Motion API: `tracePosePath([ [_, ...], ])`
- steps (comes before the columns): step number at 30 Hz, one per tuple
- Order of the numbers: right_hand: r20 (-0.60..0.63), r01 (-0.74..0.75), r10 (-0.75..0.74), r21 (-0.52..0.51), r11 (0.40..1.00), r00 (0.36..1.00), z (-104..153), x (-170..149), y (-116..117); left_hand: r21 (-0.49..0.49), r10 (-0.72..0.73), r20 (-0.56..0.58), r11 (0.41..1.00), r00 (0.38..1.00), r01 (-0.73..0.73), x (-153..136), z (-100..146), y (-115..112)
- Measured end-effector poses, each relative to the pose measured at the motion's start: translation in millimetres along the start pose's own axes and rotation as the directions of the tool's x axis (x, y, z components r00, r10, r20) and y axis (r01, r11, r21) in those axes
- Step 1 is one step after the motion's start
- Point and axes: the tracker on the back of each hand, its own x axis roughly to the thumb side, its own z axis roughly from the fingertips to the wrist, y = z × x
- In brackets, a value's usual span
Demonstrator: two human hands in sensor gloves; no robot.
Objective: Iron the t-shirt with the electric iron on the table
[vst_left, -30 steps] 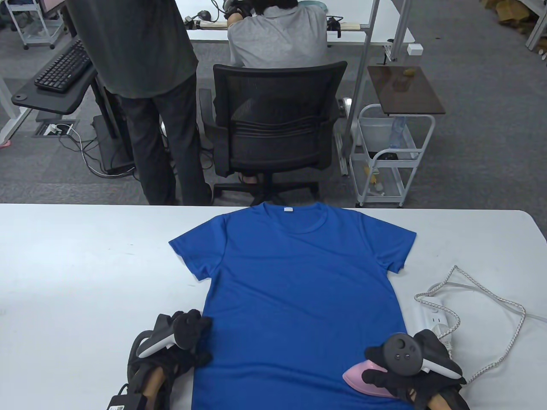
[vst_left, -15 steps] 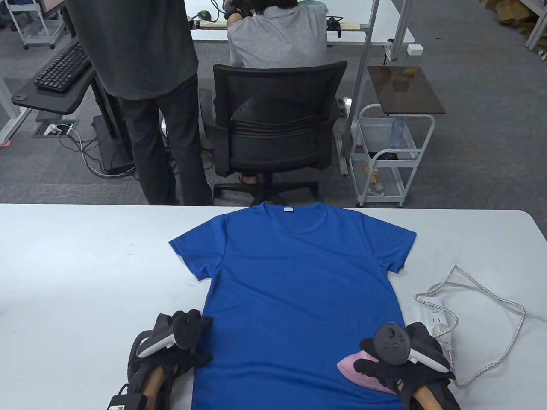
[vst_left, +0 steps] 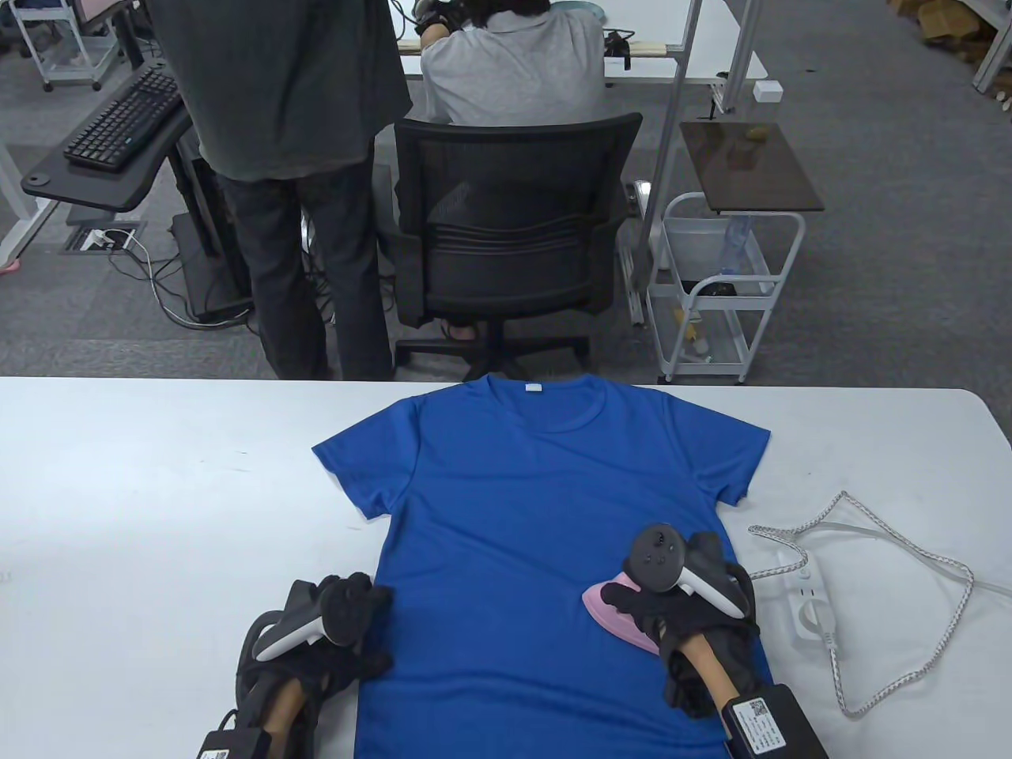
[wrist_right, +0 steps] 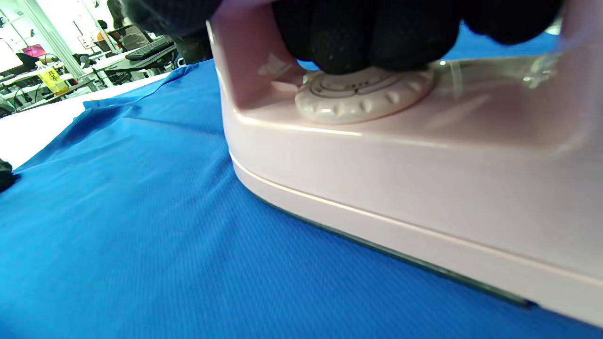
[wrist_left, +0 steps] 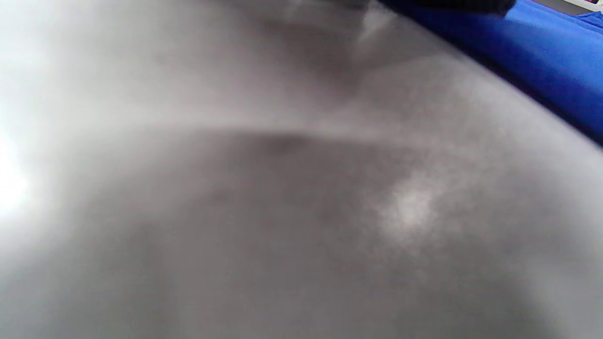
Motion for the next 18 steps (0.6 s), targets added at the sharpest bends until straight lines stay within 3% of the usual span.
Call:
tracePosePath([
  [8,0.052,-0.01,0.009,0.019,1.0,0.999,4.2,1.7,2.5,0.0,0.0,-0.004,1.0,1.0,0.0,0.2,0.3,0.1],
  [18,0.242,-0.074,0.056,0.068,0.995,0.969,43.5,9.3,15.0,-0.009,0.003,-0.003,1.0,1.0,-0.003,0.2,0.3,0.1],
])
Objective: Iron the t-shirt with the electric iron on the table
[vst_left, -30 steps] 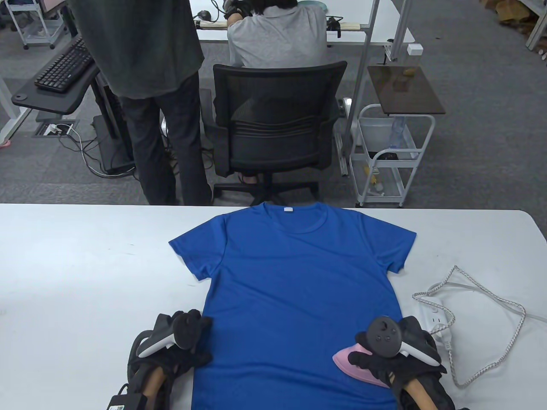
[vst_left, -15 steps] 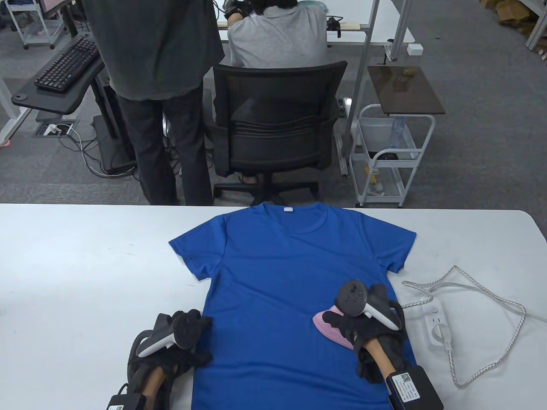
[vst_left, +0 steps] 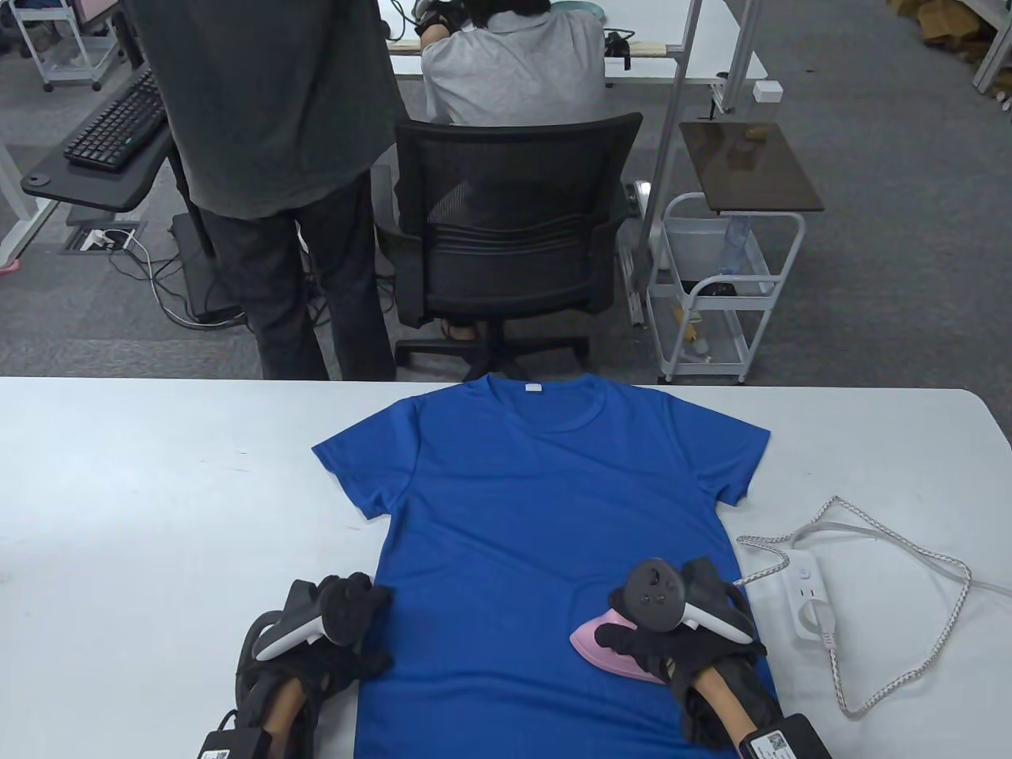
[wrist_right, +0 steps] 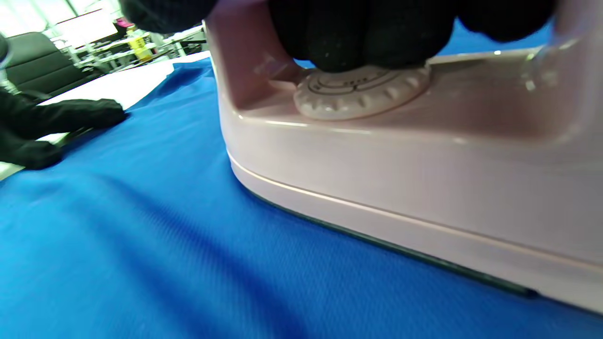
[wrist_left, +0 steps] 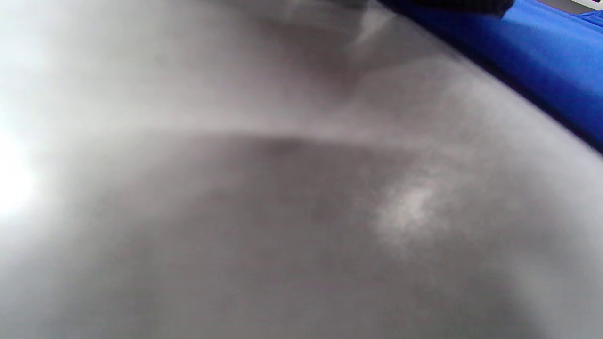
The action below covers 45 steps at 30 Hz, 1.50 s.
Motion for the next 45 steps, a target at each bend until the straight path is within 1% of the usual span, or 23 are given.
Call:
tracePosePath([
  [5,0.076,-0.011,0.008,0.038,0.999,0.997,17.6,7.1,6.4,0.0,0.0,0.0,1.0,1.0,0.0,0.0,0.1,0.0],
  [10,0.14,-0.023,0.013,0.069,0.997,0.99,29.4,11.9,10.9,-0.001,-0.002,-0.002,1.0,1.0,0.002,0.1,0.0,0.1],
  [15,0.152,-0.044,0.034,0.06,0.997,0.988,30.2,12.0,11.6,0.0,0.003,0.002,1.0,1.0,-0.003,-0.3,0.1,-0.1],
  [20,0.13,-0.036,0.027,0.064,0.997,0.991,29.4,12.3,11.1,-0.003,0.0,0.001,1.0,1.0,0.0,-0.3,0.1,-0.1],
  [26,-0.024,0.001,-0.001,-0.002,1.0,1.0,14.1,18.9,9.1,-0.003,-0.001,0.001,1.0,1.0,0.001,0.0,0.2,-0.3],
  [31,-0.095,0.005,-0.008,-0.023,1.0,0.995,-10.1,23.7,3.5,-0.004,-0.002,0.003,1.0,1.0,0.002,0.0,0.2,-0.4],
  [37,-0.194,-0.007,-0.013,-0.1,0.995,0.981,-45.8,31.0,-2.0,-0.003,0.001,0.006,1.0,1.0,-0.001,0.0,0.3,-0.6],
  [40,-0.204,0.0,-0.022,-0.106,0.994,0.979,-54.6,33.1,-3.2,0.001,0.007,0.005,1.0,1.0,-0.007,-0.1,0.4,-0.6],
  [45,-0.193,-0.018,-0.006,-0.123,0.992,0.981,-53.6,33.4,-1.7,0.001,0.013,0.006,1.0,1.0,-0.013,-0.5,0.4,-0.9],
])
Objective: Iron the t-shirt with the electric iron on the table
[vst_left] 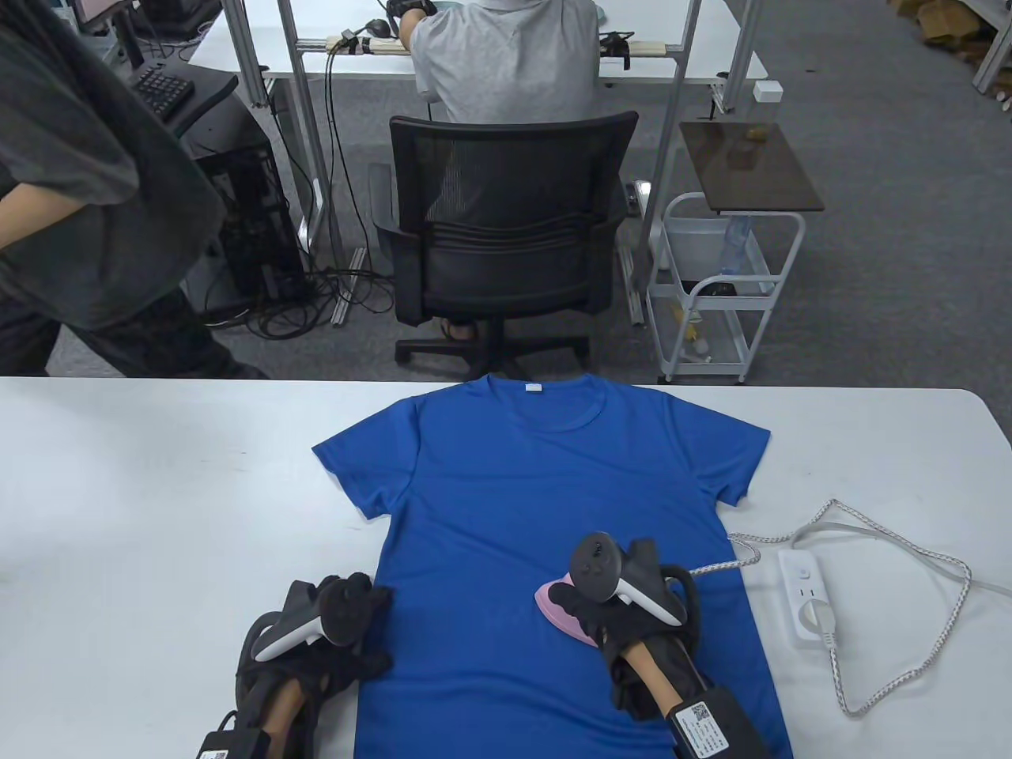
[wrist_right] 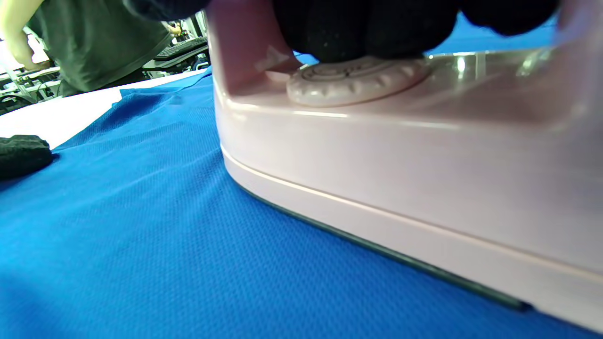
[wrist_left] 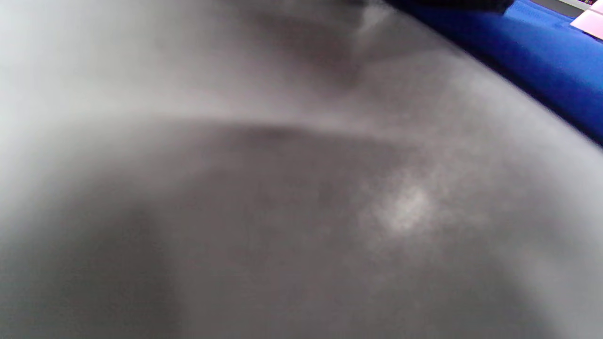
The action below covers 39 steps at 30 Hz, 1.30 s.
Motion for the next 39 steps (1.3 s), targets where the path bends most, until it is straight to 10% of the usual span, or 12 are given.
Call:
tracePosePath([
  [26,0.383,-0.082,0.034,0.108,0.991,0.923,82.5,18.0,19.3,-0.006,-0.002,-0.003,1.0,1.0,0.002,-0.6,-0.2,0.3],
  [39,0.296,-0.058,0.02,0.12,0.991,0.955,71.8,26.0,18.2,-0.01,-0.001,-0.002,1.0,1.0,0.001,-0.5,-0.6,0.4],
])
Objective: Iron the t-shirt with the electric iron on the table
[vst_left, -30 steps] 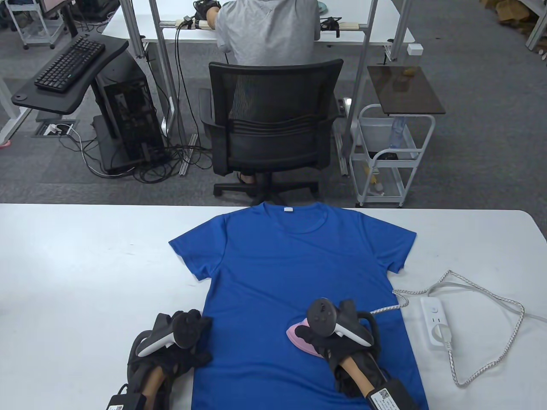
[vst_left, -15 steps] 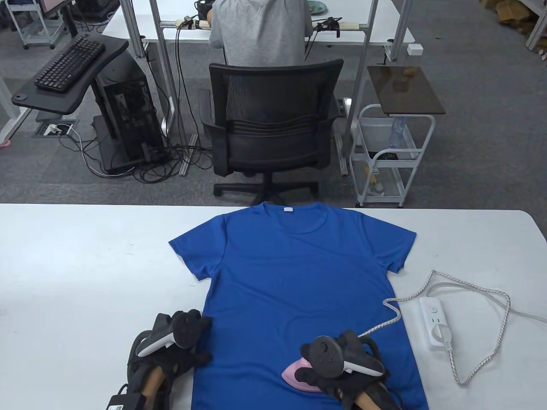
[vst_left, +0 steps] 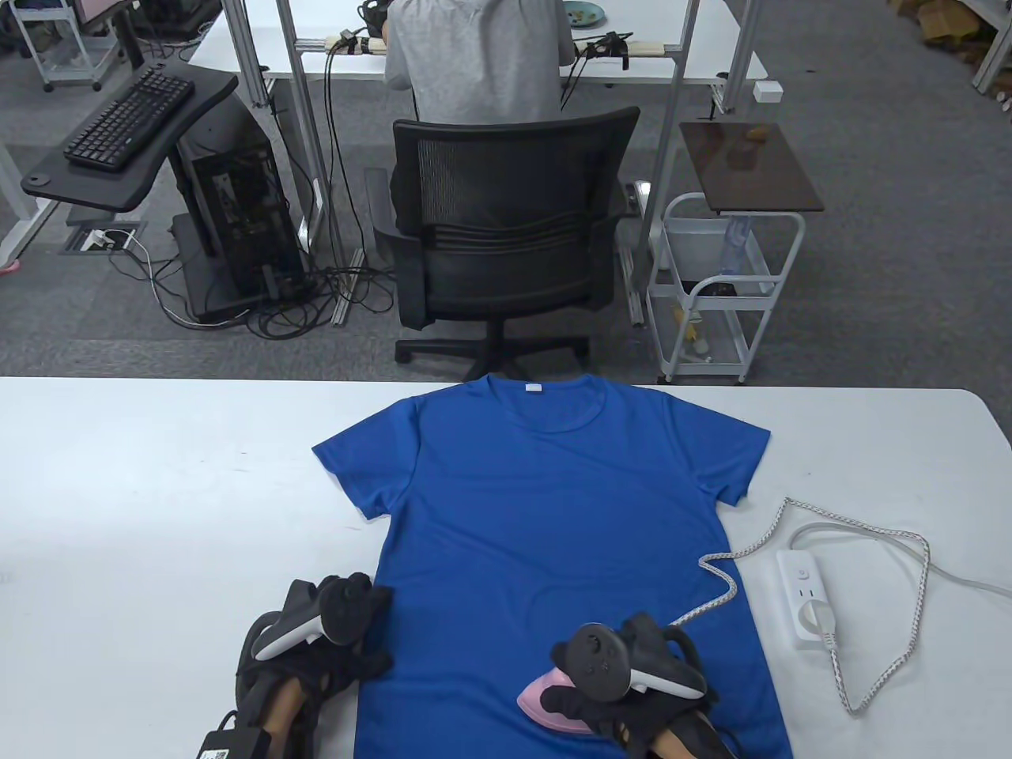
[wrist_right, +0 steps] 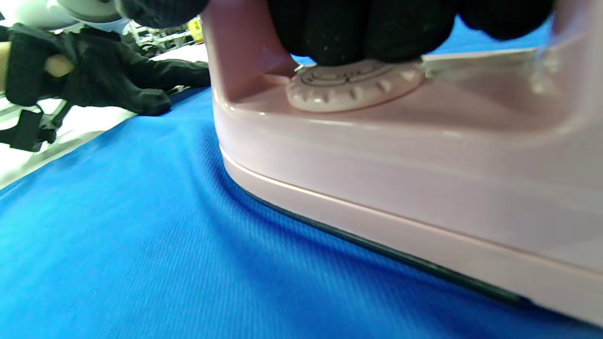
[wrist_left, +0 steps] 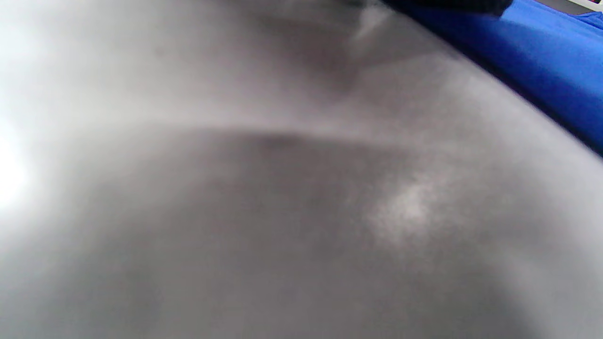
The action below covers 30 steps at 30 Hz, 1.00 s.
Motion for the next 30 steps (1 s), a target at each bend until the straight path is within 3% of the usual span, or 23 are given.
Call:
tracePosePath([
  [16,-0.191,0.015,-0.029,-0.074,0.997,0.981,-78.4,12.6,-16.2,-0.015,0.009,0.021,1.0,1.0,-0.009,-2.1,-0.3,0.5],
  [21,-0.187,0.0,-0.019,-0.103,0.995,0.982,-78.6,13.7,-14.9,-0.011,0.012,0.019,1.0,1.0,-0.012,-2.8,-0.3,0.6],
  [30,-0.085,-0.008,0.003,-0.056,0.998,0.996,-60.8,23.7,-8.3,-0.008,0.012,0.017,1.0,1.0,-0.011,-3.4,-0.1,0.8],
])
